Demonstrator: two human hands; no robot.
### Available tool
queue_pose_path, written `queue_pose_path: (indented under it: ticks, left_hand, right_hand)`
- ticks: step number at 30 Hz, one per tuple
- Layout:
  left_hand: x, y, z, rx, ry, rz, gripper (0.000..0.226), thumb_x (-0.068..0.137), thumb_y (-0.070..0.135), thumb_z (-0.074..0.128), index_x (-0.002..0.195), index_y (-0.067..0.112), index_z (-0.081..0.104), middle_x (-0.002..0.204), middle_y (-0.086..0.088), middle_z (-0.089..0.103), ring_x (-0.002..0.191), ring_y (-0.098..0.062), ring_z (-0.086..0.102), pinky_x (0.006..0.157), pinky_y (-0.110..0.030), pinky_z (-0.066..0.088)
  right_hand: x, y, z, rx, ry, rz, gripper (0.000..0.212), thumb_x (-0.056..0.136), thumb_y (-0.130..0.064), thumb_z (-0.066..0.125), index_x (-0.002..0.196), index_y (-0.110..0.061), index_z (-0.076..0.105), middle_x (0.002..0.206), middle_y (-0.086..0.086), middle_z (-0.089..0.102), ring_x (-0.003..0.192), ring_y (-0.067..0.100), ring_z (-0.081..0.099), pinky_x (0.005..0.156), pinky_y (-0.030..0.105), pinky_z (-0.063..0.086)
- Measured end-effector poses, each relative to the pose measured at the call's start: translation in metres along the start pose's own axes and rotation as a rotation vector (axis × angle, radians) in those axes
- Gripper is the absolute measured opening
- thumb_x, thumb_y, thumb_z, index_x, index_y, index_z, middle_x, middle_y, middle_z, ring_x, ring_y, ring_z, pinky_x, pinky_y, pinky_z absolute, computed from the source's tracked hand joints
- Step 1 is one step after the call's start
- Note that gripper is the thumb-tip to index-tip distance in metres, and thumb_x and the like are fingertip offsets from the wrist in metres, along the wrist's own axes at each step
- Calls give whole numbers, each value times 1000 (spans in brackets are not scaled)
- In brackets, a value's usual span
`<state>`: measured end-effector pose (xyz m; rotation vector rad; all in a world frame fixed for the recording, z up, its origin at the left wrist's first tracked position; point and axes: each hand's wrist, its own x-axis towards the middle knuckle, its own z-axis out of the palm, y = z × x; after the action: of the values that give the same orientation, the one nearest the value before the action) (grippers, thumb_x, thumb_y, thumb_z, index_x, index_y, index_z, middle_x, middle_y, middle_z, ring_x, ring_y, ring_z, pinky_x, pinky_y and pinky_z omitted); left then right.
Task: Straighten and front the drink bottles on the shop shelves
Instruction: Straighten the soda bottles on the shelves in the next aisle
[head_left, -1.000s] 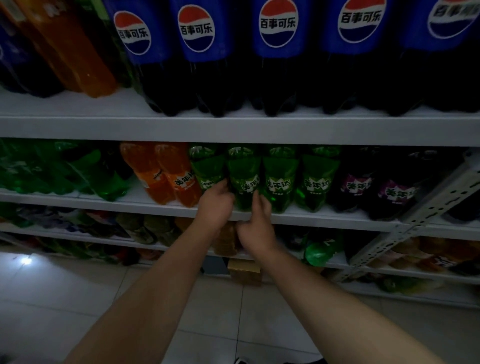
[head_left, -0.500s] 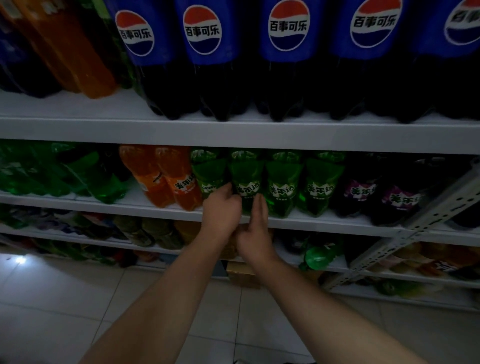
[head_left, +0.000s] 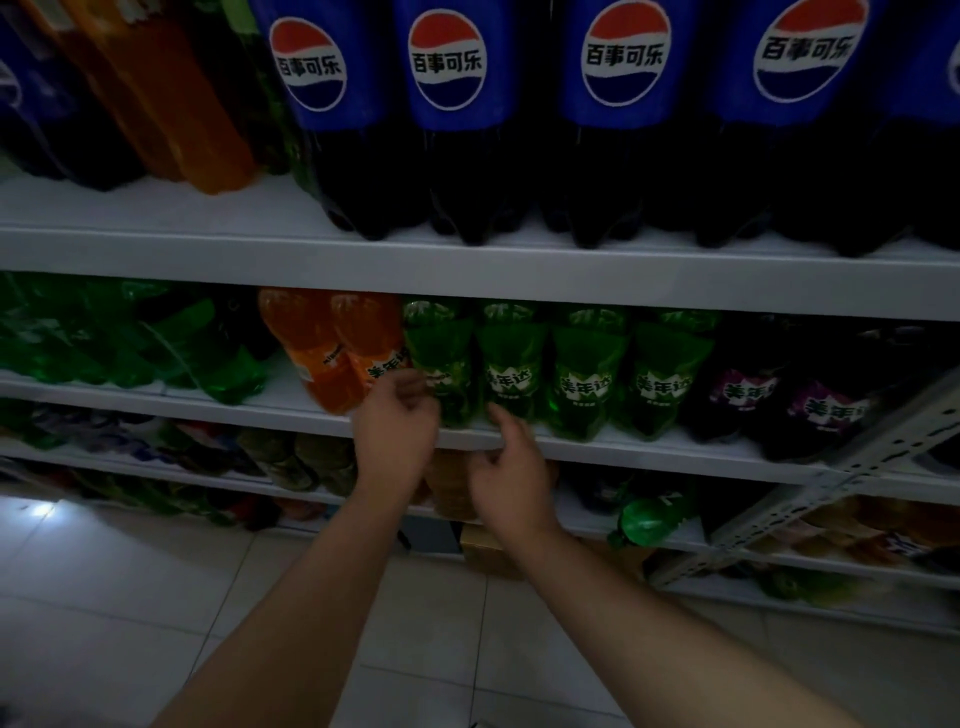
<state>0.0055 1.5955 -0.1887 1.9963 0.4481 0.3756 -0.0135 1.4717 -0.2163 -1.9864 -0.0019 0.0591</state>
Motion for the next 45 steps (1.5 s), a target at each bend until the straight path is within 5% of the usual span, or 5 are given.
queue_pose_path:
  ticks: [8,28,33,36,45]
  left_hand:
    - [5,-4,-7,-284,-357,-197,52,83,1,48,126,28,61,119,9,66,112,-12,60,102,-40,45]
    - [31,-11,-16,-416,-520,-158,61,84,-2,50,137,27,51,129,9,61,121,-10,54,101,-29,41]
    - [27,-1,-19,-30,-229,-56,22,86,11,45,85,15,66,77,-1,65,76,-20,59,59,-21,42]
    - [18,-7,-17,-20,-279,61,34,87,11,44,108,23,68,103,5,68,93,-10,60,80,-19,44]
    - [26,-14,-15,-369,-378,-91,55,86,1,45,123,41,57,124,15,62,119,-6,55,102,-27,41]
  right_hand:
    - [25,-22,43,139,-178,133,86,88,-10,52,152,-28,-3,157,-14,-4,141,10,15,97,14,19]
    - [8,-9,53,140,-273,67,98,84,-2,52,148,-37,-12,153,-26,-17,138,5,16,82,2,40]
    - [5,-5,44,82,-221,41,82,89,-6,50,152,-24,1,157,-12,-3,138,-3,18,94,-4,19]
    - [20,-16,38,201,-195,110,90,88,-4,53,151,-33,-4,154,-11,12,102,-23,43,65,-8,33]
    - [11,-11,45,221,-291,136,98,85,0,52,147,-43,-10,157,-19,-6,108,-17,38,65,4,45]
